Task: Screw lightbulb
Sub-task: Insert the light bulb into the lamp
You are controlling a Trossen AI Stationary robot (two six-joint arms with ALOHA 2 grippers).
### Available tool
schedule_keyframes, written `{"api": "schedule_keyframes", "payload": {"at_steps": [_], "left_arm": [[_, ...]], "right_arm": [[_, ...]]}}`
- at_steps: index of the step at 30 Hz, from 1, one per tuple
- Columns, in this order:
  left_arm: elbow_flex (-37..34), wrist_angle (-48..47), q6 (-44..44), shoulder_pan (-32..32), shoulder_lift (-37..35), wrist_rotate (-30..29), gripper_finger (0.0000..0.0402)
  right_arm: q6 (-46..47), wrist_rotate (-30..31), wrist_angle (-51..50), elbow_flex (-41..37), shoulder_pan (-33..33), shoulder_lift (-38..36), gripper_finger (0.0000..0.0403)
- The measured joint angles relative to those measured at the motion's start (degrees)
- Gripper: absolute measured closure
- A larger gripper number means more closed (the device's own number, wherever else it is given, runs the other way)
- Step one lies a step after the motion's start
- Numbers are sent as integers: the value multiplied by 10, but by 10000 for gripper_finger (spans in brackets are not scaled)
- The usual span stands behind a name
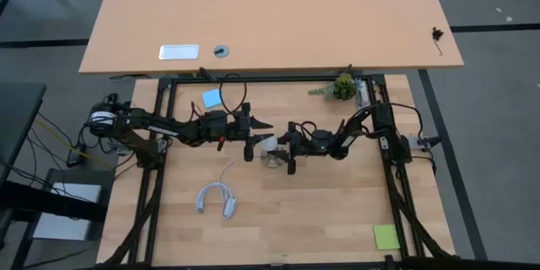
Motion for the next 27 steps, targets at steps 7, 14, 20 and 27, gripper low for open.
{"api": "schedule_keyframes", "payload": {"at_steps": [7, 14, 20, 27], "left_arm": [[0, 12, 0, 0, 0, 0, 269], [0, 7, 0, 0, 0, 0, 269], [0, -66, 3, 2, -13, -23, 269], [1, -74, 0, 2, -15, -7, 269]], "right_arm": [[-3, 0, 12, 0, 0, 0, 206], [-7, 0, 11, 0, 0, 0, 204], [-16, 0, 10, 0, 0, 0, 209], [16, 8, 8, 0, 0, 0, 208]]}}
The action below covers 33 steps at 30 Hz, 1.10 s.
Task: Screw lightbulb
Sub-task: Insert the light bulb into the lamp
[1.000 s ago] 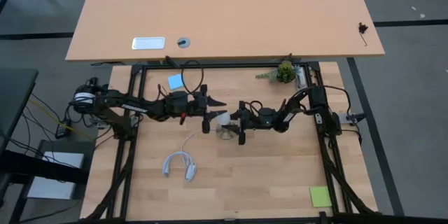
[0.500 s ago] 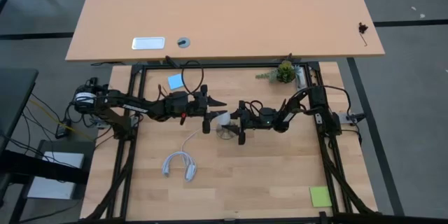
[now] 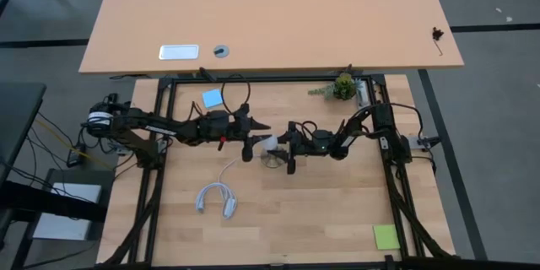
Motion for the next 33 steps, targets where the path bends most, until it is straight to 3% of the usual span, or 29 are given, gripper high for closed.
{"api": "schedule_keyframes", "payload": {"at_steps": [14, 21, 33], "left_arm": [[0, -7, -12, 0, 5, 0, 269], [-1, -8, 1, 0, -26, 0, 269], [-1, -86, 4, 0, -95, 7, 269]], "right_arm": [[5, 3, -1, 0, 8, 0, 124], [0, 3, -1, 0, 8, 0, 121], [1, 3, -2, -14, 8, -15, 117]]}}
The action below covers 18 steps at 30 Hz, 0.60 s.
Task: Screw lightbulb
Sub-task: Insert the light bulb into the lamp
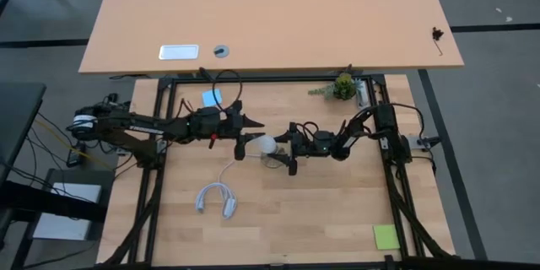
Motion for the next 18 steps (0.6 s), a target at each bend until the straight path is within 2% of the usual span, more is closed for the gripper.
{"api": "schedule_keyframes", "payload": {"at_steps": [3, 11, 14, 18], "left_arm": [[1, 4, -2, 0, -11, 24, 269], [1, -9, 9, 2, -42, 38, 275], [0, -31, 16, 5, -69, 40, 280], [-14, -38, 12, 9, -100, 61, 287]], "right_arm": [[0, 0, 0, -12, 0, -15, 119], [1, 2, -18, -60, 0, -75, 119], [6, 9, -84, -73, 0, -123, 119], [21, 10, -243, -65, -2, -212, 119]]}}
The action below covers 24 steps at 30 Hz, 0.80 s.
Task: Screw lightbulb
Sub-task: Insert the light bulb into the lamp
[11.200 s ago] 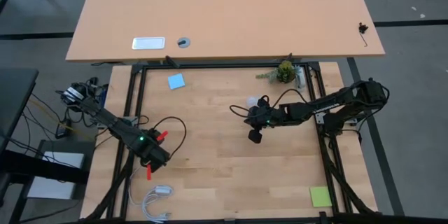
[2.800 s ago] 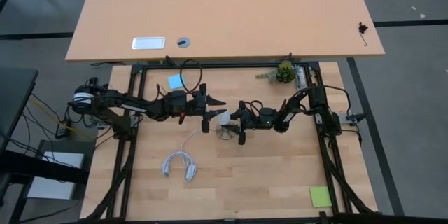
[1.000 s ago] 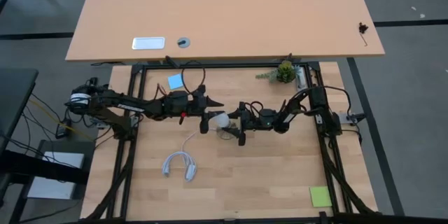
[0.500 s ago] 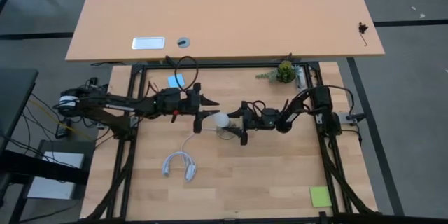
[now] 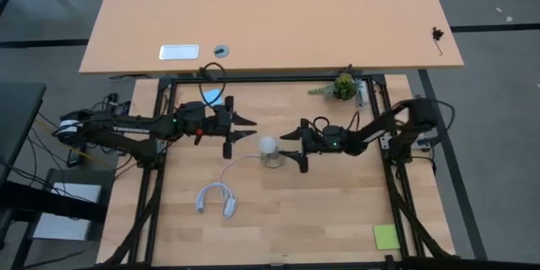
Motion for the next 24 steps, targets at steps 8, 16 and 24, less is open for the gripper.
{"api": "schedule_keyframes", "payload": {"at_steps": [8, 16, 24], "left_arm": [[-107, 14, -63, 15, -34, -16, 309], [-188, 147, -141, 2, 53, -38, 348], [-168, 217, -144, -16, 183, -44, 383]], "right_arm": [[-50, 9, -406, 124, 11, -171, 120], [-53, 18, -736, 344, 13, -204, 154], [-29, 41, -1038, 619, 13, -67, 165]]}}
